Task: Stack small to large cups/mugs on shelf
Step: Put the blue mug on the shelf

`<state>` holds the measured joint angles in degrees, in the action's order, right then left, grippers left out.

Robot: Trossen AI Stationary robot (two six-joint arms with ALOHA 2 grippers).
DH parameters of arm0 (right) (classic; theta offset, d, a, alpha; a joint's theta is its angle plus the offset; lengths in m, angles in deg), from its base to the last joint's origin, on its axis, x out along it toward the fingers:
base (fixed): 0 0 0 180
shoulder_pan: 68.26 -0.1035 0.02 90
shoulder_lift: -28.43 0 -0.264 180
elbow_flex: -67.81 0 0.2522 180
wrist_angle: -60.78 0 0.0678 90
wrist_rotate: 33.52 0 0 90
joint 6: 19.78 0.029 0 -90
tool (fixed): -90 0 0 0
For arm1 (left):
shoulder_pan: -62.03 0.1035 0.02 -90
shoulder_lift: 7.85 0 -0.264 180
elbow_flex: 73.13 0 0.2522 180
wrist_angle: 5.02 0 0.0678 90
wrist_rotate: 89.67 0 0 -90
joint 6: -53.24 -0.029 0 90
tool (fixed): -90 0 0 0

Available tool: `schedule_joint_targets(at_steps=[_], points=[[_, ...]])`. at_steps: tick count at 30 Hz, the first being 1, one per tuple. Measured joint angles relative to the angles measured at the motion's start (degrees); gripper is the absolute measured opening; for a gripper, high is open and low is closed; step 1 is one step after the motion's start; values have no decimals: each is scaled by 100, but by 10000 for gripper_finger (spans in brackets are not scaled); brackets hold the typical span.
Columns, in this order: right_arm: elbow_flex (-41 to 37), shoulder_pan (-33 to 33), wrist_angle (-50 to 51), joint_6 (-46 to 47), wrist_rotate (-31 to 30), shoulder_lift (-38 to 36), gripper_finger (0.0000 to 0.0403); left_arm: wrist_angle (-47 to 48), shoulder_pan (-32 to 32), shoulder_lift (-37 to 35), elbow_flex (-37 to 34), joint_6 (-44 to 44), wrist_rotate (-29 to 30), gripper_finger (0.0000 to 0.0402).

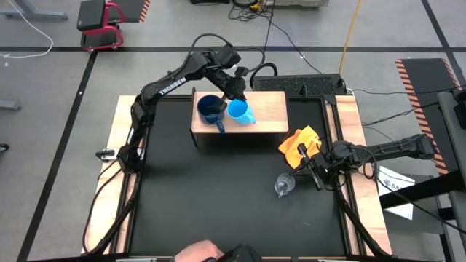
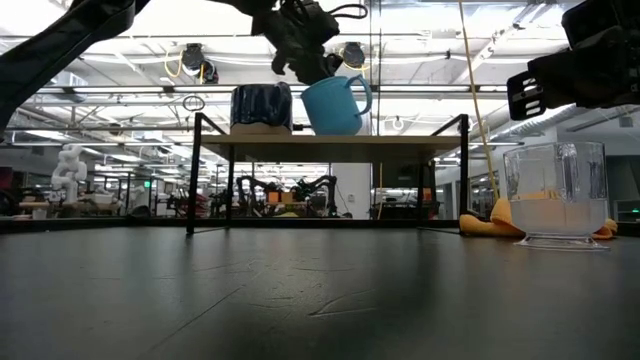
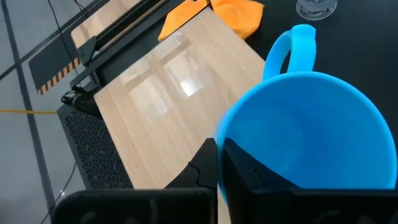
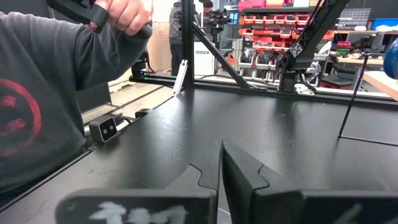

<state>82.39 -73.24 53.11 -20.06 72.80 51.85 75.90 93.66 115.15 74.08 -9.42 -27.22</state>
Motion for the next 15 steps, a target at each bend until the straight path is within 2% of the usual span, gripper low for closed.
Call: schedule_joint_targets(at_steps=[6,15], points=[[0,0,-21,0,0,2,9,7,-144,-11,5,17,587,5],[-1,0,-42,-22,0,2,9,75,-257,-11,7,26,1001,5]])
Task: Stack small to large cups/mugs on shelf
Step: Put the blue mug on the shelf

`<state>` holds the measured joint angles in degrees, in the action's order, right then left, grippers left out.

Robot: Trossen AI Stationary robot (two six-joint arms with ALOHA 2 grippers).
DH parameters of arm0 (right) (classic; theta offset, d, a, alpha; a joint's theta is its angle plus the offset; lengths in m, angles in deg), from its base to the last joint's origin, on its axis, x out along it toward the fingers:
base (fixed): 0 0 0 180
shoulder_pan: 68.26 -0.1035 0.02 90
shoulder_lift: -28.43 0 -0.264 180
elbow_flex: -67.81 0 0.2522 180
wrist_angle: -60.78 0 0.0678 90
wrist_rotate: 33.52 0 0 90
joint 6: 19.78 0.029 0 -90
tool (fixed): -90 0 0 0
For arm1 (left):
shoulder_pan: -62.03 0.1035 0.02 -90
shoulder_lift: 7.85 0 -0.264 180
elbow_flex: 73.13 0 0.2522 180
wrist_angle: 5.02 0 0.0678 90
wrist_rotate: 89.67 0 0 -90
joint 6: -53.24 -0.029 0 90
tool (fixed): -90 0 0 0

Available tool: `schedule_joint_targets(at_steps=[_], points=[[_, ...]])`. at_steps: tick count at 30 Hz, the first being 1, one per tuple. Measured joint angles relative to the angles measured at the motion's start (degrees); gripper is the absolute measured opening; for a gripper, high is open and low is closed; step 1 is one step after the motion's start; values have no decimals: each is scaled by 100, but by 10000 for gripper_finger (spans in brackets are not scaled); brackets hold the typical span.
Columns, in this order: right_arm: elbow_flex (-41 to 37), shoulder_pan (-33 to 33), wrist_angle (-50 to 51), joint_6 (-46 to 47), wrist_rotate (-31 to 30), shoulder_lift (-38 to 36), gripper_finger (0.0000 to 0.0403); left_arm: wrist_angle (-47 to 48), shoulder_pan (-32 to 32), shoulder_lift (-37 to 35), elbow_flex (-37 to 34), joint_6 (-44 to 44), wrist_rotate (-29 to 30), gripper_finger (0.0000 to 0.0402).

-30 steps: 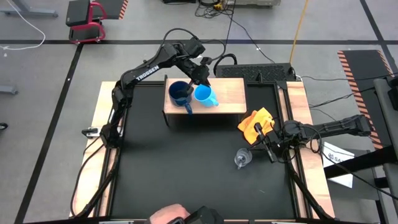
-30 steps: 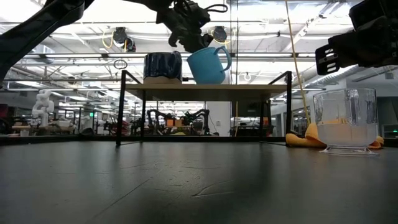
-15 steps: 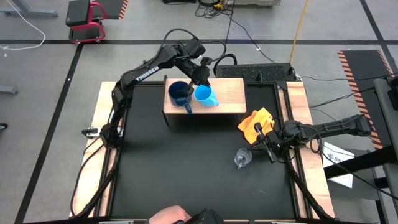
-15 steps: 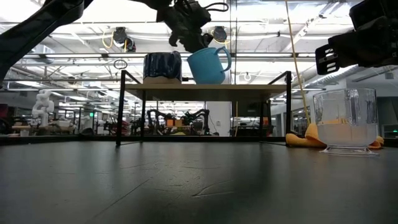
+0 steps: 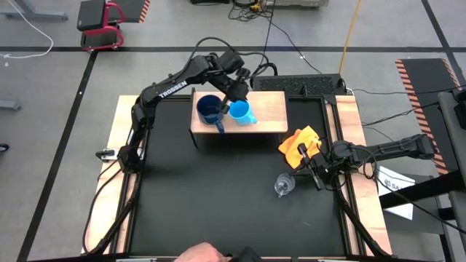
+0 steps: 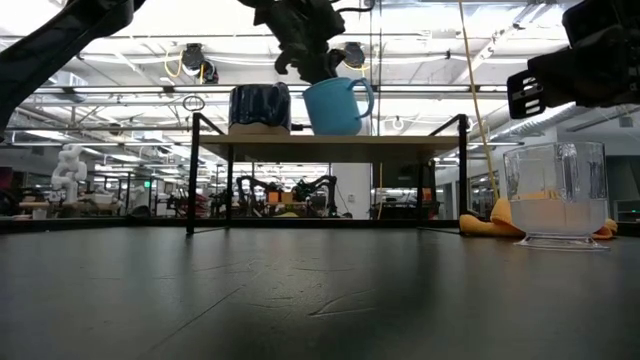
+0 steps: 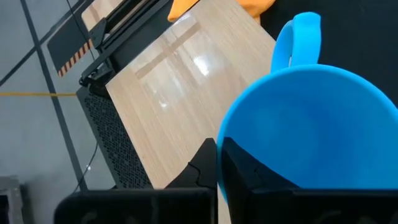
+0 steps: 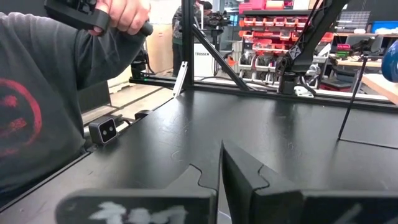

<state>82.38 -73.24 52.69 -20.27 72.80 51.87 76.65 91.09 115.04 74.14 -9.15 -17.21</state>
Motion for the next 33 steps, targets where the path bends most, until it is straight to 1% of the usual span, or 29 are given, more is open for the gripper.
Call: schedule_joint_targets(at_steps=[18,33], points=[[0,0,-68,-42,0,0,9,256,48,4,-7,146,75,4],[-1,1,-65,-42,0,0,9,281,48,4,-11,170,129,4]])
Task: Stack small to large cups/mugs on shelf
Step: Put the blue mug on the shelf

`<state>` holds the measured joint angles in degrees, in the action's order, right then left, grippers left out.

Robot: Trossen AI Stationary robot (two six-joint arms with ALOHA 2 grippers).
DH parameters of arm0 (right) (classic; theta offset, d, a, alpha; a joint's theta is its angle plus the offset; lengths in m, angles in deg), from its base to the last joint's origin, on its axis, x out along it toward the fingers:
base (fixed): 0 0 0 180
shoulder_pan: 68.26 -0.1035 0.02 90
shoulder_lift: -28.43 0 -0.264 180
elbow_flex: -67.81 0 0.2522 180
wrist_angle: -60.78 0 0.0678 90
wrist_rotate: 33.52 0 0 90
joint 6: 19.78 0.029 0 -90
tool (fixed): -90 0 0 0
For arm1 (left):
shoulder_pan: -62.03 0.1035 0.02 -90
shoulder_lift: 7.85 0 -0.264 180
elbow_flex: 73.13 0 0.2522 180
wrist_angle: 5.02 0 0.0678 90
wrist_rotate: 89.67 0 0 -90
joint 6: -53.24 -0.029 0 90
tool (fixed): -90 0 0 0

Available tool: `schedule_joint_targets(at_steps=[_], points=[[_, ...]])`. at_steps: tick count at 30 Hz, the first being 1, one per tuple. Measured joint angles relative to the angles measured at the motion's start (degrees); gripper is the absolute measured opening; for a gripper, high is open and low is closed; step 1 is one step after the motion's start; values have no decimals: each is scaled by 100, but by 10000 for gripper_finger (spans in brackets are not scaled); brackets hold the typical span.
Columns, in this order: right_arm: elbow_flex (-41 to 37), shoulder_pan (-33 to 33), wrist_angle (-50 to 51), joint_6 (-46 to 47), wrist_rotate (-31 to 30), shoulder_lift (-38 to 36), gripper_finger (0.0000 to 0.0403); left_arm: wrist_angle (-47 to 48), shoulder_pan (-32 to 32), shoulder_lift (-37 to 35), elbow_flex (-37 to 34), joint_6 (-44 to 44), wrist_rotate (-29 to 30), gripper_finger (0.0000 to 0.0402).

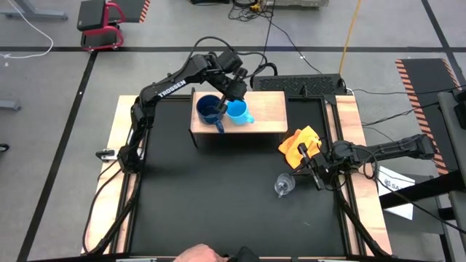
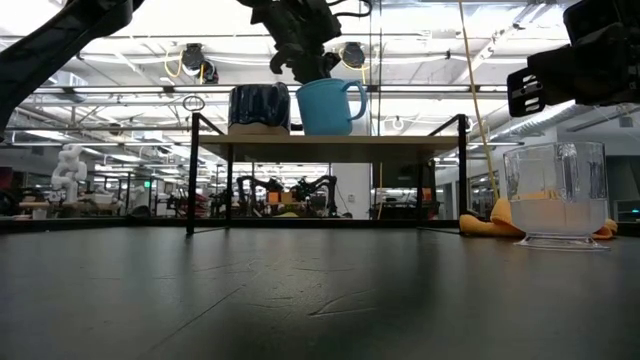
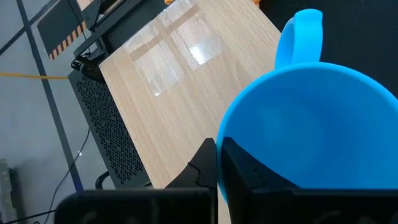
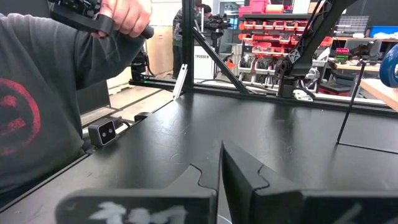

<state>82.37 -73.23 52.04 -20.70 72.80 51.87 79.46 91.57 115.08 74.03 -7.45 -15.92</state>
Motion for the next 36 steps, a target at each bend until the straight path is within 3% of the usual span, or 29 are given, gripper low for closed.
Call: schedule_joint_targets(at_steps=[36], points=[[1,-1,7,18,1,0,9,-136,-4,26,-17,146,-164,39]])
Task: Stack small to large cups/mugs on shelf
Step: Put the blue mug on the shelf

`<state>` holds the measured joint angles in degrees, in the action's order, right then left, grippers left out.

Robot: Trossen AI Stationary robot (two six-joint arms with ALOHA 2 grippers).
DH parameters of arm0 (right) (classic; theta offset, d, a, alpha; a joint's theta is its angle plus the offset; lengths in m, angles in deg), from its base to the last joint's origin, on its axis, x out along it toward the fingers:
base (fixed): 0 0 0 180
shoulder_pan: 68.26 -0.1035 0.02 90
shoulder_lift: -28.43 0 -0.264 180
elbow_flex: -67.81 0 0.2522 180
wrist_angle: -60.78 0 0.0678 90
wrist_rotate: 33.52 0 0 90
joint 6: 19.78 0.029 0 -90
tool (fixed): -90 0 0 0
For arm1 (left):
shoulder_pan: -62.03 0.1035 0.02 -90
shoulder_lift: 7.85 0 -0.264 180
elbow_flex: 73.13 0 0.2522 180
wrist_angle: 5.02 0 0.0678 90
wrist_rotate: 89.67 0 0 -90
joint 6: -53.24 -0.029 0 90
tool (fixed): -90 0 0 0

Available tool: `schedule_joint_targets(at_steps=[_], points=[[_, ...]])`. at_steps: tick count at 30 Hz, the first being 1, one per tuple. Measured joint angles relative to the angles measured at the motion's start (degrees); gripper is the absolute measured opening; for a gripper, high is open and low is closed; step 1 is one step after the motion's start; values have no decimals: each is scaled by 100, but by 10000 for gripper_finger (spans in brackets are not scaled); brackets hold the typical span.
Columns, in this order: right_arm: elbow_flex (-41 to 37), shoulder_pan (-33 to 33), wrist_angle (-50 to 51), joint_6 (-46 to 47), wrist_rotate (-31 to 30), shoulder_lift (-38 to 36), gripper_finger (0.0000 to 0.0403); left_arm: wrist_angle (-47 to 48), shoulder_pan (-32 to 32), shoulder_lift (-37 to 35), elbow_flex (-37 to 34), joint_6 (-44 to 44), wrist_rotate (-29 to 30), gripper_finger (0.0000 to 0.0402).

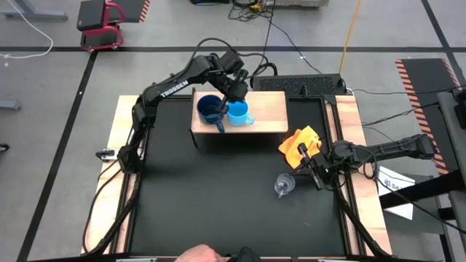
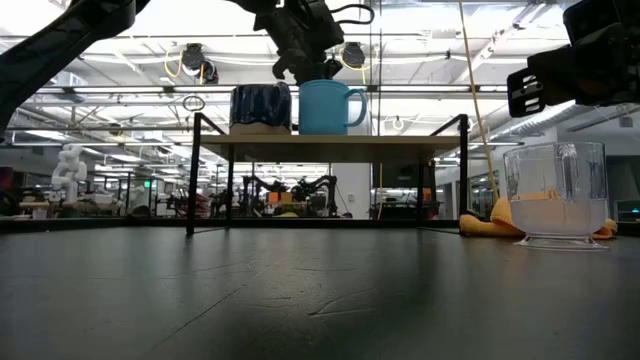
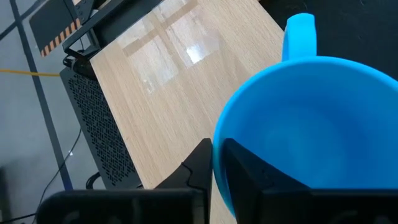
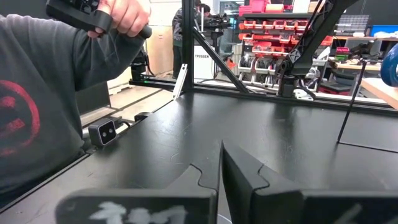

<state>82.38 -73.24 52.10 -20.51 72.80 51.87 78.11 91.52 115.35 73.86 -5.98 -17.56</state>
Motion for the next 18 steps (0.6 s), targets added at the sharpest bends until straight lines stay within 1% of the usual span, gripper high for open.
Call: schedule_joint_targets(at_steps=[18], points=[[1,1,-2,0,-1,103,9,-7,0,0,7,114,-45,40]])
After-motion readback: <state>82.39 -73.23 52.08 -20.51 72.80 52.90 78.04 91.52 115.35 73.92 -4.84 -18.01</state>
